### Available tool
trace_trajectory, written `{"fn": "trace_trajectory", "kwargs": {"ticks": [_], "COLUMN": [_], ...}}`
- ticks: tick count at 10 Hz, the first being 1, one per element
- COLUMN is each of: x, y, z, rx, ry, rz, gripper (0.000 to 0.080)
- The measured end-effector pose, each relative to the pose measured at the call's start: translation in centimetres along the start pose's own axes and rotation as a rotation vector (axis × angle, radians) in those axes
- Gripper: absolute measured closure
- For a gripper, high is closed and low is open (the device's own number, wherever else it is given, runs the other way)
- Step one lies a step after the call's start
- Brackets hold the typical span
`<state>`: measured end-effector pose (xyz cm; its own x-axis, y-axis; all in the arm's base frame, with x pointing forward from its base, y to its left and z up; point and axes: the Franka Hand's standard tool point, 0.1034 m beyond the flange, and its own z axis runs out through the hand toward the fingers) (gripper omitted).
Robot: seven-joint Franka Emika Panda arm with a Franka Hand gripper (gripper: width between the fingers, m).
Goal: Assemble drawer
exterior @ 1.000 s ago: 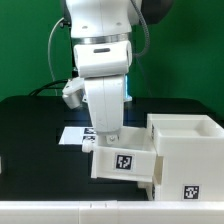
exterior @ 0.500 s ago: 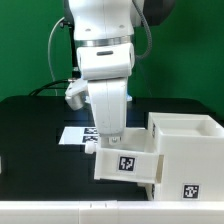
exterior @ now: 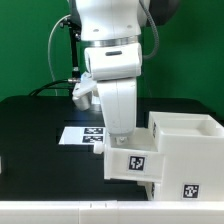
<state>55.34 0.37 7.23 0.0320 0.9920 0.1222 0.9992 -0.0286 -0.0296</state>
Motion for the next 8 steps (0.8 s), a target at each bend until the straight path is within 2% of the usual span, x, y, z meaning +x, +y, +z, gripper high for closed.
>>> {"fn": "trace_trajectory", "kwargs": {"ticks": [6, 8], "x": [1.8, 1.8], "y": [0.0, 0.0], "z": [0.5, 0.6], "rx": [0.000, 0.000], "ry": [0.007, 0.008], "rz": [-0.023, -0.024], "gripper": [0.0761, 0.0761]}}
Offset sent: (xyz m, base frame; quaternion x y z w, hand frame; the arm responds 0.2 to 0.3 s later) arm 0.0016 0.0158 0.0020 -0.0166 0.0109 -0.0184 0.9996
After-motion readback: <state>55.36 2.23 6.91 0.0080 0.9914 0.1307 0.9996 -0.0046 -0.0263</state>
